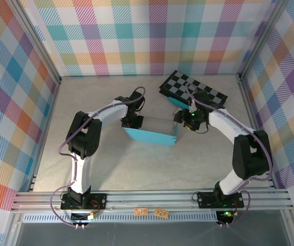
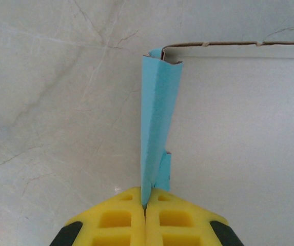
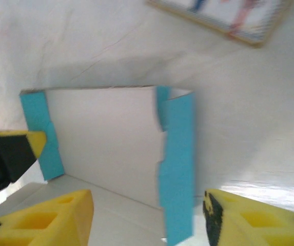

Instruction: Fold the paper box

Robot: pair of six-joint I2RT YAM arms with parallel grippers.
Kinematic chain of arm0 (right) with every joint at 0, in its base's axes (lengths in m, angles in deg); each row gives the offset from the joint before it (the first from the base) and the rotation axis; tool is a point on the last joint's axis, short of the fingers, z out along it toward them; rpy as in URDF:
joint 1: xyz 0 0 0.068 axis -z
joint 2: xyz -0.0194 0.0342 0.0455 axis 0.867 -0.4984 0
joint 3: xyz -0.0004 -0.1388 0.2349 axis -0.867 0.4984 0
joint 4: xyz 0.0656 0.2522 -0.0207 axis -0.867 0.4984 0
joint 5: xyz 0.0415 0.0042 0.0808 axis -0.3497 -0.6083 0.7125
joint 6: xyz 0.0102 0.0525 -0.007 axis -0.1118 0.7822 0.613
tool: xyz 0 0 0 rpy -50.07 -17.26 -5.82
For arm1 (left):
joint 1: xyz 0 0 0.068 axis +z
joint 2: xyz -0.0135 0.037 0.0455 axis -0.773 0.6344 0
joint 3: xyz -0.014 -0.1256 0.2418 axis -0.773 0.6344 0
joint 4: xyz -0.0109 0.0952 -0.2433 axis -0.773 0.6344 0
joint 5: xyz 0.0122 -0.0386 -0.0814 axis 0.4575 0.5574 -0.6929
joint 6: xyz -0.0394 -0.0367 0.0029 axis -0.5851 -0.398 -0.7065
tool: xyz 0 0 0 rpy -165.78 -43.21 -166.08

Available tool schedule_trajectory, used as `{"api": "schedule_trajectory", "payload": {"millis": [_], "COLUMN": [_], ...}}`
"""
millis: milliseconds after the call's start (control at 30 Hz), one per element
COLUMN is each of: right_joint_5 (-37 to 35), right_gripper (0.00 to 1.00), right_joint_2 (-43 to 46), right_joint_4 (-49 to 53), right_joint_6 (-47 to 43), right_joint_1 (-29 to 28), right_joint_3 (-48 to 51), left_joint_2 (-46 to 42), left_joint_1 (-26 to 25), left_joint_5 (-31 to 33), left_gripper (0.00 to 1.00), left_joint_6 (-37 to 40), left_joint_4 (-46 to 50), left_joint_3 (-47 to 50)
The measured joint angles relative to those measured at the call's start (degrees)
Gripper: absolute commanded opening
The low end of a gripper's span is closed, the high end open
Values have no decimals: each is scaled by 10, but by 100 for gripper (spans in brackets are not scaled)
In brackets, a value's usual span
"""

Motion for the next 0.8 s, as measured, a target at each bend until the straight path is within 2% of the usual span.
{"api": "schedule_trajectory", "payload": {"millis": [100,233,567,800], "right_joint_5": [13,40,67,94], "right_gripper": [51,49,46,46], "right_joint_2": [10,-3,-94,-99], "right_joint_4": [-24,-55,-105,-141], "right_joint_6": [2,5,5,6], "right_joint_1": [33,38,37,37], "right_joint_3": [49,97,72,72], "left_joint_2": [1,3,3,3], "left_joint_1": [0,0,0,0], "left_joint_5": [0,0,0,0], "left_gripper": [0,0,0,0], "left_joint_6": [0,0,0,2], "left_joint_4": [0,0,0,0], "left_joint_3": [-1,-3,-3,-3]}}
